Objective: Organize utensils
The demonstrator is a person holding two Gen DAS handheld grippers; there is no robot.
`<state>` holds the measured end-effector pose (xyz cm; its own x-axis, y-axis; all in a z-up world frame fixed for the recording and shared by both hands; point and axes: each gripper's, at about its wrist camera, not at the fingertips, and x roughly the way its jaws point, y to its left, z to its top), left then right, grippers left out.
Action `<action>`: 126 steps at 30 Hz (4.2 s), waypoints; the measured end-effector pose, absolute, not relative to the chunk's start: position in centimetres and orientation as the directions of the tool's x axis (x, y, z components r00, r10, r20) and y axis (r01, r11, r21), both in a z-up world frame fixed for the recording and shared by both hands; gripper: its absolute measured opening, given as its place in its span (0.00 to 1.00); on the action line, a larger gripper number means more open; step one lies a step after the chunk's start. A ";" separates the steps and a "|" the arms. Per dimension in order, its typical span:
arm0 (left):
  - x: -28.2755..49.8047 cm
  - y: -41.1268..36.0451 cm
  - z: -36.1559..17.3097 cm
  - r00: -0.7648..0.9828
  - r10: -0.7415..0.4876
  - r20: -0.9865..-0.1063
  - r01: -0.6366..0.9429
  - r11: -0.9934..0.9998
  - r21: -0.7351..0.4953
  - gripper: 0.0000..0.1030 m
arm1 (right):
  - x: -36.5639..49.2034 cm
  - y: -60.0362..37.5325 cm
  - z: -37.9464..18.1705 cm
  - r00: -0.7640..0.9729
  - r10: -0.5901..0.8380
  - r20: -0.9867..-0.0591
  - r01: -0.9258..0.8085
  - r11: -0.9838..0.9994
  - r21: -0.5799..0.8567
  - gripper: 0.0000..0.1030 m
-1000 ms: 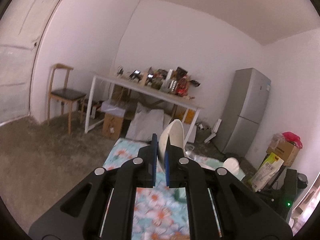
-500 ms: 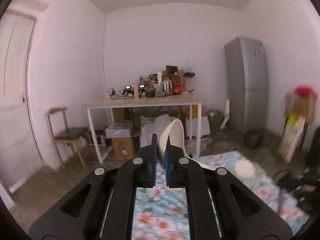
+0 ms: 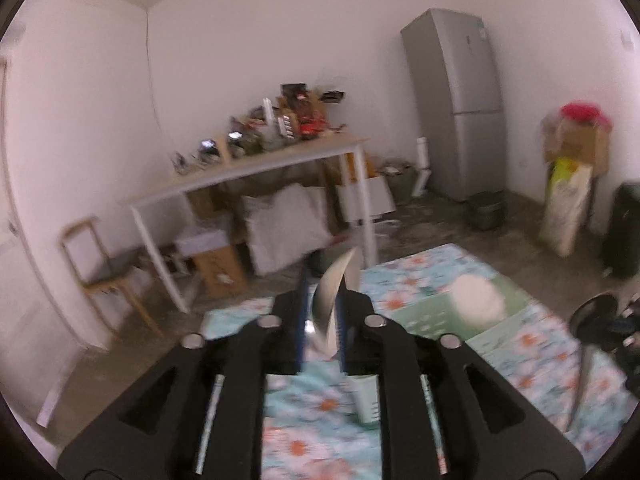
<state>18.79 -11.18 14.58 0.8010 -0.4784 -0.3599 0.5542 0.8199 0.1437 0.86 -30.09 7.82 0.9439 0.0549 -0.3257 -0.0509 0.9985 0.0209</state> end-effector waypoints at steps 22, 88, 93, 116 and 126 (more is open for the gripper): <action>12.2 0.0 8.4 0.789 -0.497 -0.361 0.472 0.867 -0.161 0.82 | 0.3 -34.7 15.1 0.994 0.072 -0.077 -0.057 0.981 0.186 0.04; 1.6 -0.7 -4.7 0.521 -0.573 -0.633 0.614 0.766 -0.189 0.91 | -3.0 -27.6 -9.5 0.674 0.488 -0.555 0.207 0.597 0.775 0.35; 2.2 -0.2 -5.0 0.526 -0.570 -0.631 0.584 0.782 -0.220 0.91 | -1.8 -28.2 -10.9 0.678 0.522 -0.518 0.256 0.493 0.831 0.13; 4.4 1.5 -6.5 0.489 -0.589 -0.643 0.520 0.789 -0.328 0.91 | -1.1 -28.4 -11.8 0.687 0.581 -0.436 0.311 0.307 0.899 0.16; 4.3 1.5 -6.5 0.489 -0.591 -0.642 0.523 0.787 -0.326 0.91 | -3.5 -30.1 -12.1 0.705 0.573 -0.418 0.381 0.192 0.905 0.20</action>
<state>4.28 1.47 -6.51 0.4893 -0.5908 -0.6416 0.5233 0.7874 -0.3259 -3.51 -30.10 -12.08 0.7050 0.5726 -0.4184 0.3806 0.1924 0.9045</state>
